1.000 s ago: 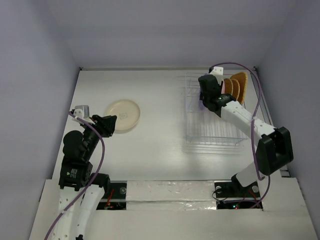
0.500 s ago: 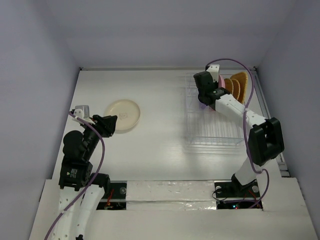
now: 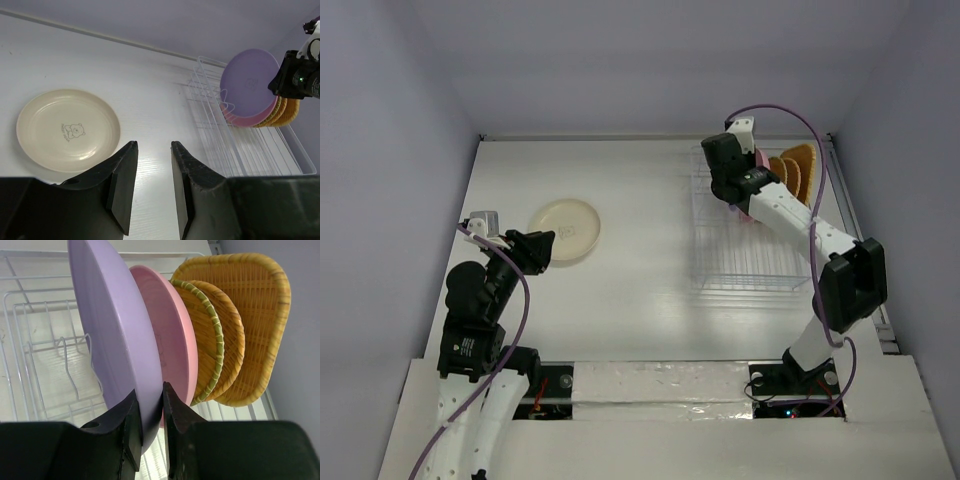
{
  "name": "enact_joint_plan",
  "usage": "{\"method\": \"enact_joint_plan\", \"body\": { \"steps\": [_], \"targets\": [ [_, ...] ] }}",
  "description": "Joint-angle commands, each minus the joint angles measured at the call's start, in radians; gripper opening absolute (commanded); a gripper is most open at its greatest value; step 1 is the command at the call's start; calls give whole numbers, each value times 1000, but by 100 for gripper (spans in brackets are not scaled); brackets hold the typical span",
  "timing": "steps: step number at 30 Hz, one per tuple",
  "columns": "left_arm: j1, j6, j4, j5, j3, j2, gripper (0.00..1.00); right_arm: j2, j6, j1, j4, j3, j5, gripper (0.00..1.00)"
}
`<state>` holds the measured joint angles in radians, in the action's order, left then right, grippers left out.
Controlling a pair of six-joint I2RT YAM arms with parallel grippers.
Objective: Unload the plates from the dish rack
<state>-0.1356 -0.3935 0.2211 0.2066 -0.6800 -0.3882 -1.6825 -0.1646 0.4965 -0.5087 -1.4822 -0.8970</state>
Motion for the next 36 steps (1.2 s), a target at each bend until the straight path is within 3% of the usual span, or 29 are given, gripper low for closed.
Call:
{"method": "enact_joint_plan", "body": {
  "steps": [1, 10, 16, 23, 32, 36],
  "targets": [
    [4, 4, -51, 10, 8, 12, 30, 69, 34, 25, 9, -78, -46, 0],
    [4, 4, -52, 11, 10, 12, 31, 161, 37, 92, -31, -113, -89, 0],
    [4, 2, -51, 7, 10, 9, 31, 172, 5, 217, 4, -138, 7, 0],
    [13, 1, -51, 4, 10, 9, 31, 90, -156, 290, 309, -84, 626, 0],
    [13, -1, -51, 2, 10, 9, 31, -166, -415, 290, 491, -217, 992, 0],
    [13, -2, -49, 1, 11, 8, 31, -285, -506, 290, 539, -248, 1015, 0]
  ]
}}
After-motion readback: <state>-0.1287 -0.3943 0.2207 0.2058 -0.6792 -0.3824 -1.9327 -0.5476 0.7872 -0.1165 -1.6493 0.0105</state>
